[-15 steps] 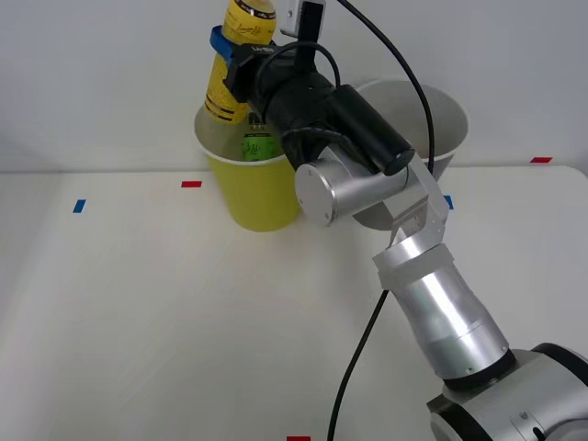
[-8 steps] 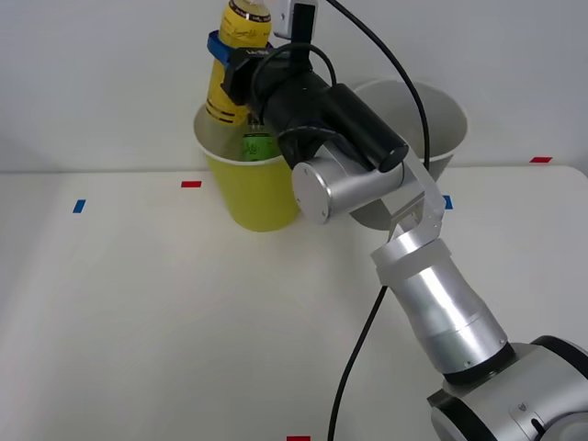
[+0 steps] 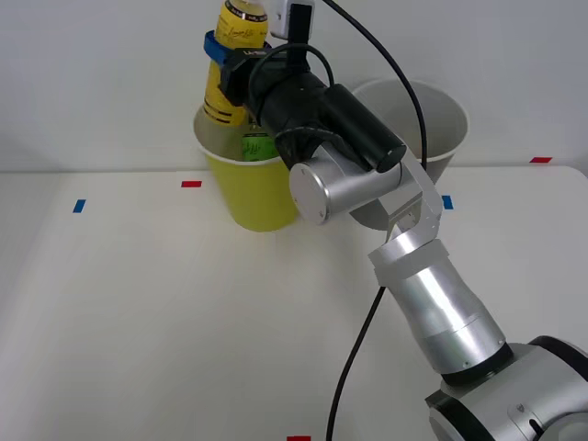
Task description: Put cans in the gray bin, plastic bottles in the light green bin
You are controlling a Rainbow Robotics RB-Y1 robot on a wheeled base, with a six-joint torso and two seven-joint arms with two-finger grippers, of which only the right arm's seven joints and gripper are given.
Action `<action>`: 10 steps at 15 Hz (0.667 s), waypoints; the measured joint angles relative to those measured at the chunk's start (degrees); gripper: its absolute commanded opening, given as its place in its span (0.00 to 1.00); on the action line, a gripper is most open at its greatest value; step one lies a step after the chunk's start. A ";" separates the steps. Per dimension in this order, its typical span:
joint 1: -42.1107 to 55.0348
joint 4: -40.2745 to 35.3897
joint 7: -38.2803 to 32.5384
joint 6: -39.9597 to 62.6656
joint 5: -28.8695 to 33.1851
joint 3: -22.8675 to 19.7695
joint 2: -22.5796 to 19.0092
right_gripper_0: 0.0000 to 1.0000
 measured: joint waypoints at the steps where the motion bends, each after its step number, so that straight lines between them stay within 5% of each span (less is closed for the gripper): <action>1: 0.00 0.00 -0.05 -0.01 0.02 0.07 0.02 1.00; 10: 0.01 0.00 -0.44 0.01 0.03 0.17 0.03 1.00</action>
